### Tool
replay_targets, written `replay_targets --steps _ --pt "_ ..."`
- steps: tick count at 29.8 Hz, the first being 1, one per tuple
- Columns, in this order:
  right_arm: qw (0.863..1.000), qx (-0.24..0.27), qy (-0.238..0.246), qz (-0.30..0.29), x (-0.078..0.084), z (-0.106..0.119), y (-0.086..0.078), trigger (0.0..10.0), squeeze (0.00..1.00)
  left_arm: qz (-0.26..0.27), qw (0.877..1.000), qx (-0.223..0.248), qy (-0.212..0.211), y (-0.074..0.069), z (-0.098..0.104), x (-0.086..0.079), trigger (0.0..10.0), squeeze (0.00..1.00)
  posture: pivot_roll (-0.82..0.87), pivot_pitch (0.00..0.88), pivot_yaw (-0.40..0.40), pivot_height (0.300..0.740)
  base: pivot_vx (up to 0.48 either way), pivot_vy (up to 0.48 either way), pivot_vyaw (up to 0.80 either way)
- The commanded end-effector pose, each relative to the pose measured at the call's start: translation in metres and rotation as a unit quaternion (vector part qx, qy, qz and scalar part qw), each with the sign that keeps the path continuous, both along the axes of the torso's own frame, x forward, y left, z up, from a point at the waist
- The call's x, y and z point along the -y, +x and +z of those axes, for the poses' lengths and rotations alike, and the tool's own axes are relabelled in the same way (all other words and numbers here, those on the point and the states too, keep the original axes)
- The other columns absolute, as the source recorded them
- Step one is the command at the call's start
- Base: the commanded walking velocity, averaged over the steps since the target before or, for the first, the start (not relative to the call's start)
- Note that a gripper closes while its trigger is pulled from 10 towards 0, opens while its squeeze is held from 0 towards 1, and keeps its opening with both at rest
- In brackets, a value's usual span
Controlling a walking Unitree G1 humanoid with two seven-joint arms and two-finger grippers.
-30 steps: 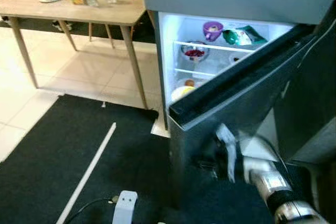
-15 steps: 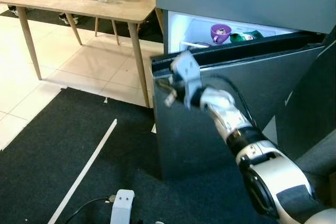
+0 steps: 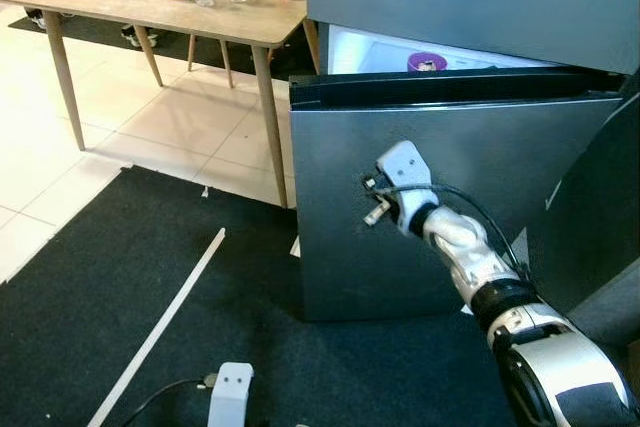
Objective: Restocking fridge
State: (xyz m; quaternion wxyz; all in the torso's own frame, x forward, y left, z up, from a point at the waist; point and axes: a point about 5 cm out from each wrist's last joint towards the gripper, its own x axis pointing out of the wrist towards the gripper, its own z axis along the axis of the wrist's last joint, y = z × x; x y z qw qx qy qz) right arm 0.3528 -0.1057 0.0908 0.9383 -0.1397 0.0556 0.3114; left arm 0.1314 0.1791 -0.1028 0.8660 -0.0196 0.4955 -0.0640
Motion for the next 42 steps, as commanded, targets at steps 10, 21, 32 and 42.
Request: replay_targets --steps 10,21,32,42 --pt "0.953 -0.253 -0.144 -0.082 0.065 -0.126 -0.097 10.0 0.0 -0.015 1.0 -0.02 -0.003 -0.004 -0.003 0.008 10.0 0.0 -0.03 0.038 -0.028 0.74 0.0 0.0 0.56" --pt "0.882 -0.378 -0.187 -0.21 0.115 -0.17 -0.173 10.0 0.0 -0.02 1.0 -0.022 0.005 0.0 -0.001 0.002 10.0 0.0 -0.03 0.023 -0.011 0.74 0.0 0.0 0.66" --pt "0.865 -0.399 -0.178 -0.247 0.121 -0.176 -0.188 10.0 0.0 -0.031 0.999 -0.017 0.006 0.005 0.001 0.0 10.0 0.0 -0.04 0.013 -0.001 0.74 0.189 0.0 0.0" --pt "0.864 -0.399 -0.174 -0.254 0.12 -0.176 -0.188 10.0 0.0 -0.037 0.999 -0.016 0.006 0.007 0.001 0.001 10.0 0.0 -0.04 0.016 -0.002 0.74 0.341 0.0 0.0"
